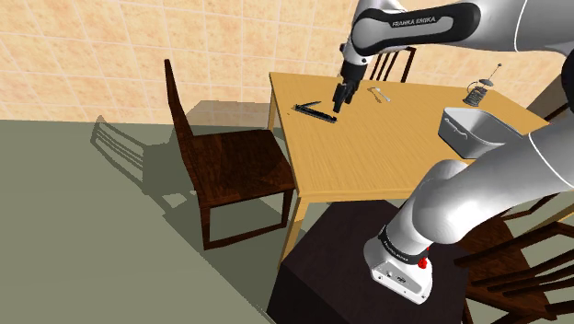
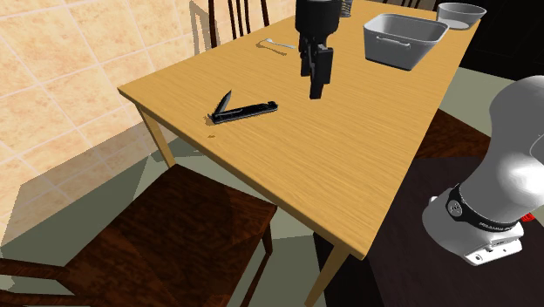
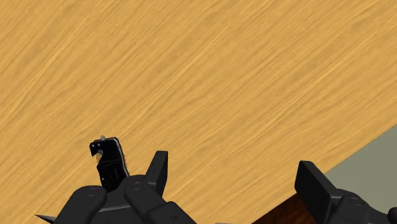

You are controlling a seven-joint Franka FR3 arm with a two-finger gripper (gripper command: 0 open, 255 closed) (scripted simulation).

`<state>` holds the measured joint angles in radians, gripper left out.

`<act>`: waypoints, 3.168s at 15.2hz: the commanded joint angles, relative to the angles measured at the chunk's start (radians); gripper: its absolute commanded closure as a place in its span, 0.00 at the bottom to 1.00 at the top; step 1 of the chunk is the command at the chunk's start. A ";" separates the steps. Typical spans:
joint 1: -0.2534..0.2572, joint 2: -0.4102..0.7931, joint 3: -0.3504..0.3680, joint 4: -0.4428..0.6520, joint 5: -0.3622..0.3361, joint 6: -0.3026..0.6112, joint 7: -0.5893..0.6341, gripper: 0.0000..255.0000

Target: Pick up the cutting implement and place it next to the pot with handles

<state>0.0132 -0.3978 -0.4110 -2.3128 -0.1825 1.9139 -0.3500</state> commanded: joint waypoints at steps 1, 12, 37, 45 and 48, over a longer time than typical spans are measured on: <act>0.009 0.075 -0.041 0.029 0.022 0.053 -0.064 0.00; -0.008 0.560 -0.165 0.338 0.335 0.180 -0.475 0.00; -0.095 0.805 -0.113 0.476 0.502 0.243 -0.631 1.00; -0.090 0.784 -0.120 0.489 0.487 0.212 -0.620 1.00; -0.086 0.765 -0.127 0.505 0.472 0.180 -0.609 1.00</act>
<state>-0.0745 0.3729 -0.5357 -1.8151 0.2948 2.1063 -0.9636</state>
